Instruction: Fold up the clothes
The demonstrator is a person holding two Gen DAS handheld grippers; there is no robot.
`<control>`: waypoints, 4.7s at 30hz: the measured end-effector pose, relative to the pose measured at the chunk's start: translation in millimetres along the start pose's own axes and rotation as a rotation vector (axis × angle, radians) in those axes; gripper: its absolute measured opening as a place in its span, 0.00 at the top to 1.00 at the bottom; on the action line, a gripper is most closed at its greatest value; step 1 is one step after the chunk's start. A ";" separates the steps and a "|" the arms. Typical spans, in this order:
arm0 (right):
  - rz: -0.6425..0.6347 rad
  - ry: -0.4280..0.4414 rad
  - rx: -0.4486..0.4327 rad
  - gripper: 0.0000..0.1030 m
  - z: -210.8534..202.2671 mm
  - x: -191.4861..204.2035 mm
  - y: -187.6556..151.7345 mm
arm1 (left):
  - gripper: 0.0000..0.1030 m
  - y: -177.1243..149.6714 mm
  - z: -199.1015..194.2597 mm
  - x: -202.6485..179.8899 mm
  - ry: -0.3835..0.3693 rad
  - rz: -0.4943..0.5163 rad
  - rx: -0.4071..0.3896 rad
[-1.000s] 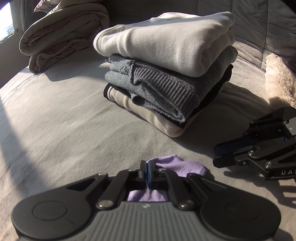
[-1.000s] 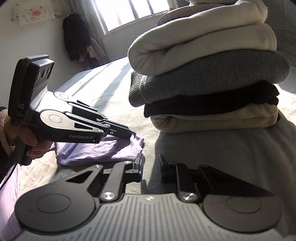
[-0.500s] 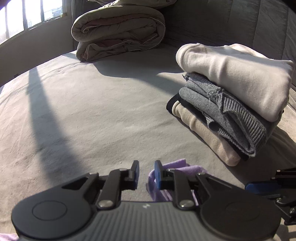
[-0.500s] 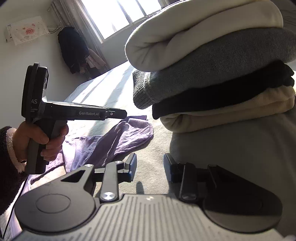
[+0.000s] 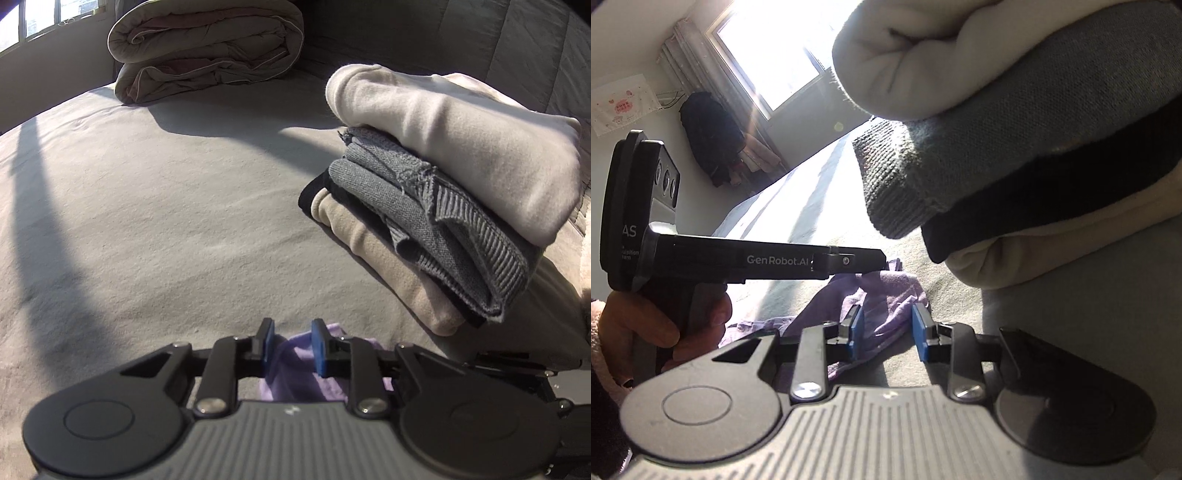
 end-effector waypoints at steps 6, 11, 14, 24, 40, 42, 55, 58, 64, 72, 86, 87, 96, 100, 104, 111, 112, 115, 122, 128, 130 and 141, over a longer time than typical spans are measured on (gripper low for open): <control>0.047 -0.026 -0.010 0.97 -13.2 -12.0 0.1 | 0.58 9.9 -6.3 -3.3 -0.019 0.061 0.005; 0.043 -0.059 -0.017 0.97 -35.6 -12.2 -5.6 | 0.56 2.5 0.2 -21.9 0.029 0.231 0.075; 0.028 -0.082 -0.017 0.97 -45.2 -13.9 -10.3 | 0.69 -1.8 -1.4 -34.8 0.044 0.295 0.070; -0.048 -0.144 -0.137 0.97 -71.3 -8.5 -2.4 | 0.97 8.7 -59.2 -30.8 0.130 0.110 -0.405; -0.196 -0.278 0.035 0.94 -55.2 -10.3 -1.2 | 0.63 14.4 -78.4 -15.6 0.130 -0.025 -0.411; -0.194 -0.259 0.049 0.88 -57.6 -7.6 -2.8 | 0.62 7.8 -88.6 -3.7 0.143 -0.029 -0.394; -0.303 -0.134 0.084 0.81 -35.6 42.9 2.8 | 0.45 -93.2 -166.4 129.5 0.410 -0.126 -0.216; -0.377 -0.124 0.099 0.64 -16.0 59.3 0.1 | 0.44 -122.6 -176.2 154.8 0.450 -0.167 -0.168; -0.506 -0.168 0.140 0.64 29.8 75.2 6.1 | 0.44 -165.9 -178.9 171.8 0.421 -0.238 -0.144; -0.682 -0.254 0.301 0.64 74.9 69.0 -1.3 | 0.44 -174.8 -172.8 205.3 0.434 -0.276 -0.132; -0.849 -0.320 0.571 0.64 78.2 80.5 -5.0 | 0.43 -177.9 -158.7 220.7 0.342 -0.442 -0.320; -0.861 -0.327 0.585 0.64 80.2 81.1 -6.3 | 0.42 -178.3 -158.2 221.0 0.331 -0.447 -0.322; -0.985 -0.404 0.710 0.96 98.3 93.9 -28.4 | 0.42 -182.5 -161.8 224.6 0.270 -0.482 -0.326; -1.097 -0.505 0.669 0.97 107.2 104.6 -25.7 | 0.43 -184.0 -167.1 228.3 0.239 -0.504 -0.344; -1.149 -0.612 0.599 0.98 125.9 105.5 -3.8 | 0.43 -184.5 -172.5 231.5 0.212 -0.526 -0.364; -1.211 -0.730 0.452 0.98 155.3 107.6 30.3 | 0.44 -182.2 -178.8 230.5 0.179 -0.525 -0.386; -1.210 -0.742 0.427 0.98 158.2 108.6 35.4 | 0.45 -182.1 -178.9 229.9 0.175 -0.522 -0.385; -1.209 -0.763 0.383 0.98 166.7 110.2 38.6 | 0.45 -180.9 -177.1 225.4 0.162 -0.498 -0.375; -1.150 -0.779 0.378 0.98 188.3 98.5 23.5 | 0.43 -184.8 -161.4 218.0 0.182 -0.435 -0.302; -1.086 -0.772 0.373 0.88 181.4 103.8 26.3 | 0.43 -184.6 -161.0 216.4 0.195 -0.413 -0.295; -1.015 -0.743 0.389 0.84 174.2 108.2 35.2 | 0.43 -184.4 -161.5 216.7 0.195 -0.418 -0.296; -0.662 -0.699 0.411 0.61 107.9 100.0 67.3 | 0.42 -181.8 -161.3 216.3 0.206 -0.419 -0.294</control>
Point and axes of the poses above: each gripper's, at about its wrist camera, not at the fingertips, and z roughly the way its jaws point, x to its left, y to its top, the point moved 9 cm from there along z, roughly the way its jaws point, and after that the axes turned 5 degrees about z, right-handed, at the moved point
